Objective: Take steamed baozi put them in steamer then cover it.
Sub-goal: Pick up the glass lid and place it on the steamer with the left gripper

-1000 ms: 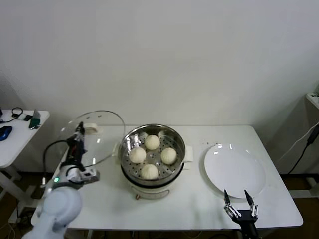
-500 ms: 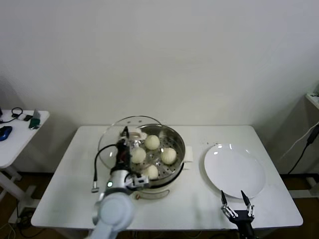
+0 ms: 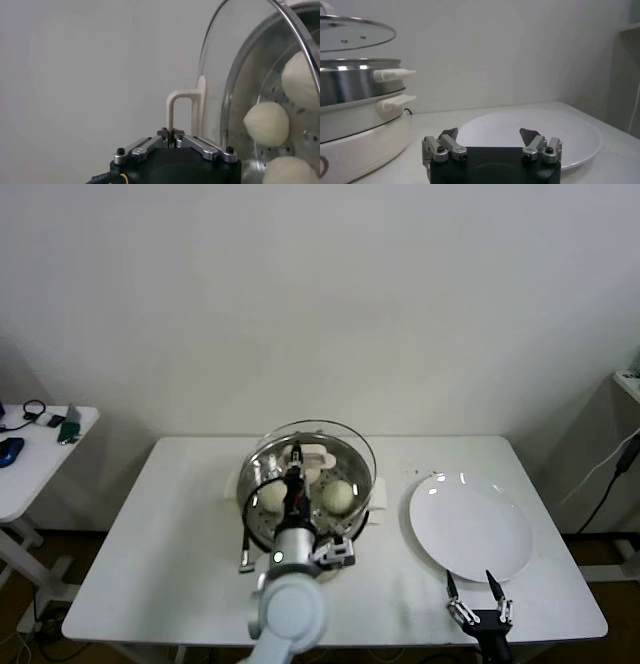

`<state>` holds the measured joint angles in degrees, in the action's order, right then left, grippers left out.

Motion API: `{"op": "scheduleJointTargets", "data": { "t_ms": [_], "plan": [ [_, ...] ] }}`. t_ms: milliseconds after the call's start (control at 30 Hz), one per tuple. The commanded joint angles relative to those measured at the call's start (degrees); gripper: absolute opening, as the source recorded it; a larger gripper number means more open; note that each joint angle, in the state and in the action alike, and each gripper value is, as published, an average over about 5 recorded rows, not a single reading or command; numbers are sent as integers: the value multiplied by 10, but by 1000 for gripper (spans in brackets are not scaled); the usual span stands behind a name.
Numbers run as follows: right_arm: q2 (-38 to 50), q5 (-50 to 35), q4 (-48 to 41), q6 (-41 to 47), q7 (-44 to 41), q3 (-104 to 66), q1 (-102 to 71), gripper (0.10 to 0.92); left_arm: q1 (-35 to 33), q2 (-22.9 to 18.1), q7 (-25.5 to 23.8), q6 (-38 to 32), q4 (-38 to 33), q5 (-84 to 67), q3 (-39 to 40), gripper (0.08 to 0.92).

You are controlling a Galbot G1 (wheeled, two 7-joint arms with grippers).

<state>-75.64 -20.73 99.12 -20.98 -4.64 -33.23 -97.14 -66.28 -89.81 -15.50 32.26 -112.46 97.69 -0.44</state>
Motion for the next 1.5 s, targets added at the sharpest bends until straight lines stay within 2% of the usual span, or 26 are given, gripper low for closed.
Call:
{"op": "scheduleJointTargets", "data": {
  "t_ms": [33, 267, 733, 1500],
  "plan": [
    [2, -4, -2, -4, 0, -3, -3, 823, -2, -31, -3, 4, 31, 38, 16, 137],
    [4, -6, -1, -7, -1, -7, -6, 823, -3, -11, -4, 10, 35, 26, 6, 137],
    [6, -7, 11, -6, -2, -17, -12, 823, -8, 1, 3, 10, 38, 17, 5, 137],
    [8, -7, 22, -10, -5, -23, -22, 823, -5, 1, 25, 1, 67, 21, -5, 137]
  ]
}}
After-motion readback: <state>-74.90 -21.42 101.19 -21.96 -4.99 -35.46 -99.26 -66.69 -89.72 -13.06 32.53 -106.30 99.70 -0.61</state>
